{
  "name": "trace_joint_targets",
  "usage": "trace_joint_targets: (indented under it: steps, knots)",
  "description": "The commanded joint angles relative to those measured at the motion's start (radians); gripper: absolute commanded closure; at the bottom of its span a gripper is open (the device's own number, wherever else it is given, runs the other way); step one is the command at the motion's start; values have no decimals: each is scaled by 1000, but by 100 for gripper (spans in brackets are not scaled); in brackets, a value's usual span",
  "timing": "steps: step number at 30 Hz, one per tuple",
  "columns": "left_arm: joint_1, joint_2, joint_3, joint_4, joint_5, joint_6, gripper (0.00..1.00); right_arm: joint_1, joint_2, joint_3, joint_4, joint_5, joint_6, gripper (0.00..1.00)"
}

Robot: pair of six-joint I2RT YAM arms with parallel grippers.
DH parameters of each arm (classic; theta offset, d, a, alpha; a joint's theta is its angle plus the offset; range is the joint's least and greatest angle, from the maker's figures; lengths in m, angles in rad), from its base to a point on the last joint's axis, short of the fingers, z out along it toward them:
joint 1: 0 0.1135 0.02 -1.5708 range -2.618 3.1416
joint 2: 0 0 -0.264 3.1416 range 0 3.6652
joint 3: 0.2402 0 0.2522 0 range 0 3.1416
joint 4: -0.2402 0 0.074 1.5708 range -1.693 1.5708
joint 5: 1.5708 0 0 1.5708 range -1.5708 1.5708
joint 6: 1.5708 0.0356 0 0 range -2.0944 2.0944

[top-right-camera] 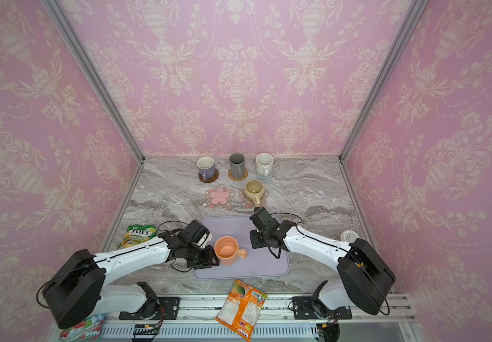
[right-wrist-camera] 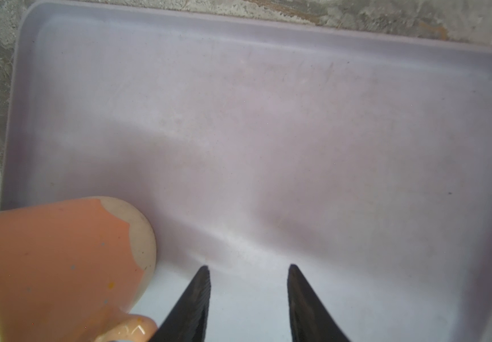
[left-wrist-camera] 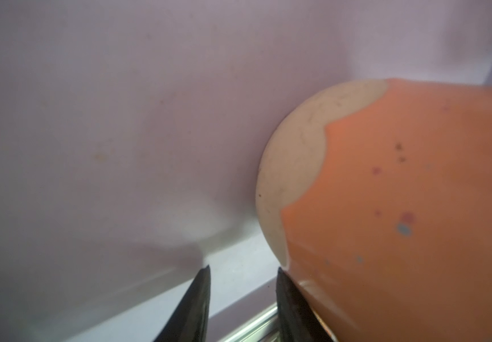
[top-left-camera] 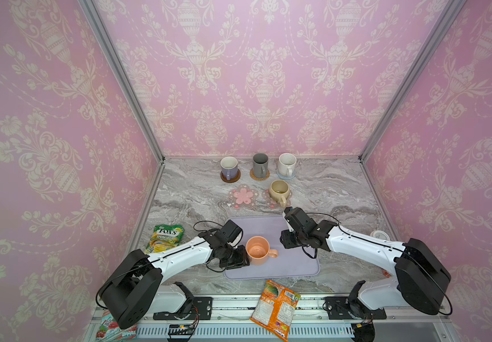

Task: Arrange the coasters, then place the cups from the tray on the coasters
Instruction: 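Move the left and right grippers down around the orange mug on the tray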

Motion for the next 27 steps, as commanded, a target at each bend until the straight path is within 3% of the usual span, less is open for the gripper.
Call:
trace_joint_targets:
  steps: [1, 18, 27]
  knots:
    - [-7, 21, -4, 166, 53, -75, 61, 12, 11, 8, 7, -20, 23, 55]
    - [-7, 187, 197, 215, -2, -44, 61, 20, -37, -43, -13, -15, 38, 55]
    - [-7, 250, 305, 74, -21, 53, 61, 25, -73, -74, -24, -3, 101, 56]
